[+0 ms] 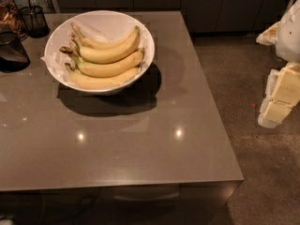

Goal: Pick banana from white bowl

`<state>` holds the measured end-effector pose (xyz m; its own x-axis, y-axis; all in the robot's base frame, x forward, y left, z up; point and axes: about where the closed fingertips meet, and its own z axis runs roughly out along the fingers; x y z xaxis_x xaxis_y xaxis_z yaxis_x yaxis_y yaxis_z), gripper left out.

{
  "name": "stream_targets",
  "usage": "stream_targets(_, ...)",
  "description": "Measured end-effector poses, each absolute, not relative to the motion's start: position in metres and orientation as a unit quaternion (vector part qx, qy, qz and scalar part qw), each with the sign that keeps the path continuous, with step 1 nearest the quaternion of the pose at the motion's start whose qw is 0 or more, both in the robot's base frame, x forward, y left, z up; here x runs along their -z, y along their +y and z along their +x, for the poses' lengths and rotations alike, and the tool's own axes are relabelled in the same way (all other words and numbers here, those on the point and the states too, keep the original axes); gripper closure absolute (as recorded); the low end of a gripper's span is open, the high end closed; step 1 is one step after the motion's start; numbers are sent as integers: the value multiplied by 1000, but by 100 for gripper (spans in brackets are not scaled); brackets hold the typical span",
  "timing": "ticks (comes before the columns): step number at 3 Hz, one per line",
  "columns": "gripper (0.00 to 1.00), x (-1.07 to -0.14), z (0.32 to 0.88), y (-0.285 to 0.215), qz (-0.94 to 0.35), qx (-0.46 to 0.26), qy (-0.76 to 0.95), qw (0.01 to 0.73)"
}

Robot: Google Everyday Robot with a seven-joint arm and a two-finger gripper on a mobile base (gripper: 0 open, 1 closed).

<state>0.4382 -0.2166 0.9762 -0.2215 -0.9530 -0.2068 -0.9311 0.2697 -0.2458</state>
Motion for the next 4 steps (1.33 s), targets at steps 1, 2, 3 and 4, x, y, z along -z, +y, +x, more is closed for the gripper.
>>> stream_targets(1,0,-979,439,-216,-599,37,784,158)
stream_targets(2,0,-987,463,-198,-582,10,796,165)
stream_targets(3,0,-1004,501,-172,-580,-11,796,173)
stream_targets(4,0,-1015,533,-136,-596,-20,784,174)
